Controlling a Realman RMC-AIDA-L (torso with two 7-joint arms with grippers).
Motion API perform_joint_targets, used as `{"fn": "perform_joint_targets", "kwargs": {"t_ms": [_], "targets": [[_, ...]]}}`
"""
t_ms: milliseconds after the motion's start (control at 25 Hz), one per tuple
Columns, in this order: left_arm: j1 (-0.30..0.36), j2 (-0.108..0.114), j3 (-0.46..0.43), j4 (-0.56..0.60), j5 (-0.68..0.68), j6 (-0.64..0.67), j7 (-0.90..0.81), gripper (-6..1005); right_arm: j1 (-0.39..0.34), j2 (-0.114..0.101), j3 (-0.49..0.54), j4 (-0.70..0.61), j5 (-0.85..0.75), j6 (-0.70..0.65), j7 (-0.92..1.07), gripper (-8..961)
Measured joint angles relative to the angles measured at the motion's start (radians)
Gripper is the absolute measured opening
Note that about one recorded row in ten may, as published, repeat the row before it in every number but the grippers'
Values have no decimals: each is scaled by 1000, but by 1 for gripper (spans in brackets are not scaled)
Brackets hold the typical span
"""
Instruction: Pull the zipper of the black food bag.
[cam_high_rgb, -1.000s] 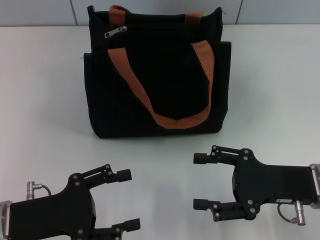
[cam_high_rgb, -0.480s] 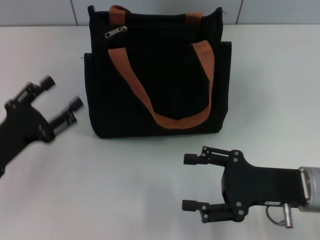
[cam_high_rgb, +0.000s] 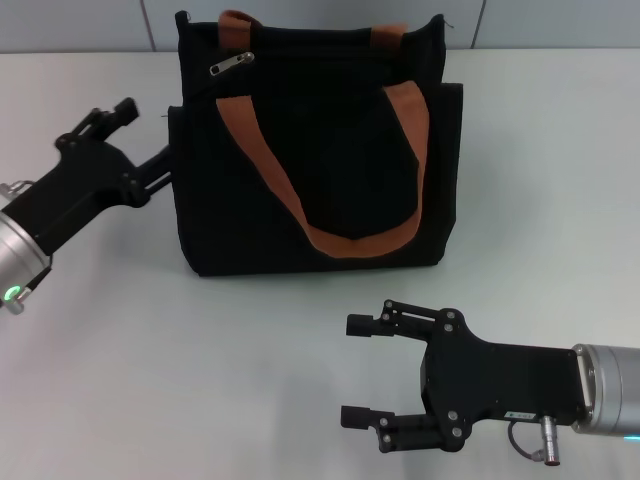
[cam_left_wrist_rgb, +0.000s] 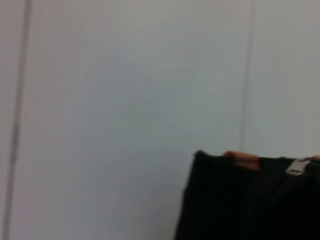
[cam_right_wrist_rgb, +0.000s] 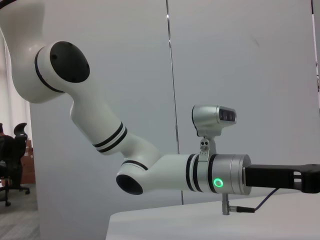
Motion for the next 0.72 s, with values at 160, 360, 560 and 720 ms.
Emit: {"fn": "perform_joint_targets", "kwargs": {"t_ms": [160,360,560,720], "targets": [[-20,-2,25,-2,-1,42,-10,784,-3,1,1,4,2,1,0,799],[-48,-5,15,-9,-14,56,-6,778,-4,1,4,6,2,1,0,798],[-71,-5,10,-26,-32,23,-3,772,2,1,5,7,3,1,0,798],[-85,-5,11,-42,-47,20,-10,767,5,1,5,8,15,1,0,798]]}}
